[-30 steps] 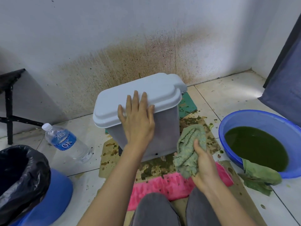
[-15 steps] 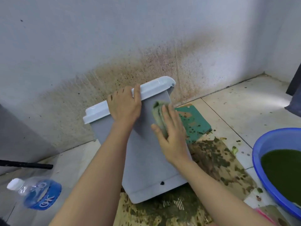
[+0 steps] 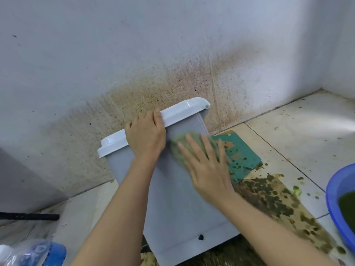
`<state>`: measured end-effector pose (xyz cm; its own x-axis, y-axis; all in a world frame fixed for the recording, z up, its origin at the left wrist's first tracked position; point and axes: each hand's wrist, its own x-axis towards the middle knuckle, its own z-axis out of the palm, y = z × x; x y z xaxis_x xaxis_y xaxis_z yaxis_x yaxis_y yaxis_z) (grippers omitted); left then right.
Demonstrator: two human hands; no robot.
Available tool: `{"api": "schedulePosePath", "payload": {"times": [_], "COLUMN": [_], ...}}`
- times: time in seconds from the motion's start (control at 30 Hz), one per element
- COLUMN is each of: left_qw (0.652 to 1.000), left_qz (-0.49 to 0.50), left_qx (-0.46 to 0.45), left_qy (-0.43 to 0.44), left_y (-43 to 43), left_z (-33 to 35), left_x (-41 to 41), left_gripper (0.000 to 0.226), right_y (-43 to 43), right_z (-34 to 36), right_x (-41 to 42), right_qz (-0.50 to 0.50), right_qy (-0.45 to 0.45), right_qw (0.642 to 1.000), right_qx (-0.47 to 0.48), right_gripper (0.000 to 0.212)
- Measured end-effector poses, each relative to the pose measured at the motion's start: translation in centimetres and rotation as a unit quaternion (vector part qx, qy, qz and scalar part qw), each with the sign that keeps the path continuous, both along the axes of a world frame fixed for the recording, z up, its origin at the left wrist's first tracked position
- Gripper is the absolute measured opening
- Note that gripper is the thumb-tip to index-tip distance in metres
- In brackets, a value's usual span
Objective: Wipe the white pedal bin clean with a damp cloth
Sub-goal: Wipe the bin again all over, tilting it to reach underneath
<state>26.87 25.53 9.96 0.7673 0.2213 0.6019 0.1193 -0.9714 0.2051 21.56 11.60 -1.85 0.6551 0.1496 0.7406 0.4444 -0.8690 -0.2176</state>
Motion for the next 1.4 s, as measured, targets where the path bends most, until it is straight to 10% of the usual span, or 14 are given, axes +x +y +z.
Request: {"api": "schedulePosePath", "payload": {"times": [0.53,1.4], "left_qw": [1.0,1.0], "left_qz": [-0.018,0.009], "left_qx": [-0.017,-0.003], "left_qy": [-0.015,-0.027], "left_y": [0.5,-0.5], "left_z": [0.0,-0.1], "left_x": [0.3,-0.3], "left_gripper": [0.044,0.044], "right_y": [-7.2,-3.7], "right_z": [-15.4,-13.3], "right_x": [-8.3,-12.8], "right_qz": [0.169,0.274], "right_qy": [-0.023,0.048], "right_qw": [0.975,0.931], "right_qx": [-0.145,-0.237], "right_gripper": [0.05,0.048]}}
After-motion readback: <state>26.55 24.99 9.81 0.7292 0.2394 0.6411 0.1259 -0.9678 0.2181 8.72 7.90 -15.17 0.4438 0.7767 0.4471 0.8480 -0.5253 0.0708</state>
